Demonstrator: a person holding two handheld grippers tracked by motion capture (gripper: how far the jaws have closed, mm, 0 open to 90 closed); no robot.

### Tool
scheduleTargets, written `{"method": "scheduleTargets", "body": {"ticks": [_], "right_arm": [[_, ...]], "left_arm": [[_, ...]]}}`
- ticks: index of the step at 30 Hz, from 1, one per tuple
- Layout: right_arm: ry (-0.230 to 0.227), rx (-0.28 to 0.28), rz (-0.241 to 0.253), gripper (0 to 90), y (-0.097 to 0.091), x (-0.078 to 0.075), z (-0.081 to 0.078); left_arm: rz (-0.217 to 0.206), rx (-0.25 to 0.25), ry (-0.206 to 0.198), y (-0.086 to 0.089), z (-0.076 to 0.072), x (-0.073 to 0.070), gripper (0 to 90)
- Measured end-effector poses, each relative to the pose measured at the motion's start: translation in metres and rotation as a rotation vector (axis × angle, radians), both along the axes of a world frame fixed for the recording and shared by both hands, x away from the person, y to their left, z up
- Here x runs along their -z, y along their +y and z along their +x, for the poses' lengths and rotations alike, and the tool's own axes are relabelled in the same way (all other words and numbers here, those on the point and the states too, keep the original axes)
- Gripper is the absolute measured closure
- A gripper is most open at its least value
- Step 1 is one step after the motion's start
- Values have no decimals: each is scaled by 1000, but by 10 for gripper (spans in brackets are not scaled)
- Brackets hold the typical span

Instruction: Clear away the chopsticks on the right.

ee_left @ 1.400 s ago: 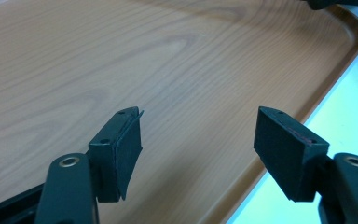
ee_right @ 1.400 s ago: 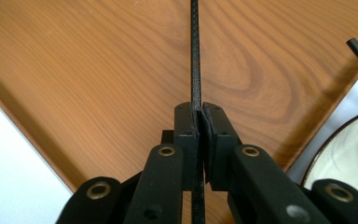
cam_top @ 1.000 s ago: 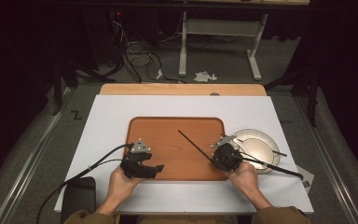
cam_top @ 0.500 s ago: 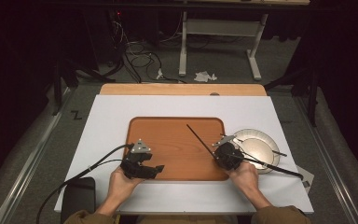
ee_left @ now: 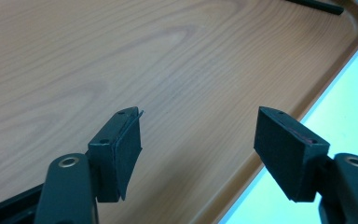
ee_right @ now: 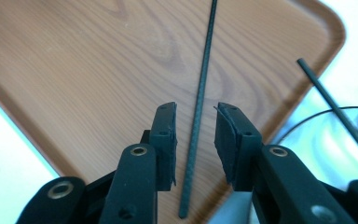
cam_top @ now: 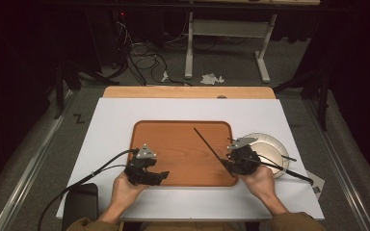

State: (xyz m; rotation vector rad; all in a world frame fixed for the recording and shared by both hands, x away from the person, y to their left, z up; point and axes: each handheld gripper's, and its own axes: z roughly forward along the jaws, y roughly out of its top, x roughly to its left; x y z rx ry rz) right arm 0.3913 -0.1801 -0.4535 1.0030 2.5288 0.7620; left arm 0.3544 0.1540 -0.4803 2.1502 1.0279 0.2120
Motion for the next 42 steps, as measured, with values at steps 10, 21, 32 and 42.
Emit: {"method": "scheduleTargets", "body": {"ticks": [10, 21, 32, 42], "right_arm": [[-35, -26, 64, 685, -16, -20, -2], [-58, -21, 135, 682, -43, -44, 1], [-89, 59, 155, 695, -78, -59, 9], [-95, 146, 132, 734, -115, -60, 25]], "left_arm": [[1, -2, -28, 1, -1, -1, 325], [42, -35, -16, 1, 1, 0, 342], [50, -44, -13, 3, -3, 1, 344], [47, -56, -12, 6, -6, 0, 341]]}}
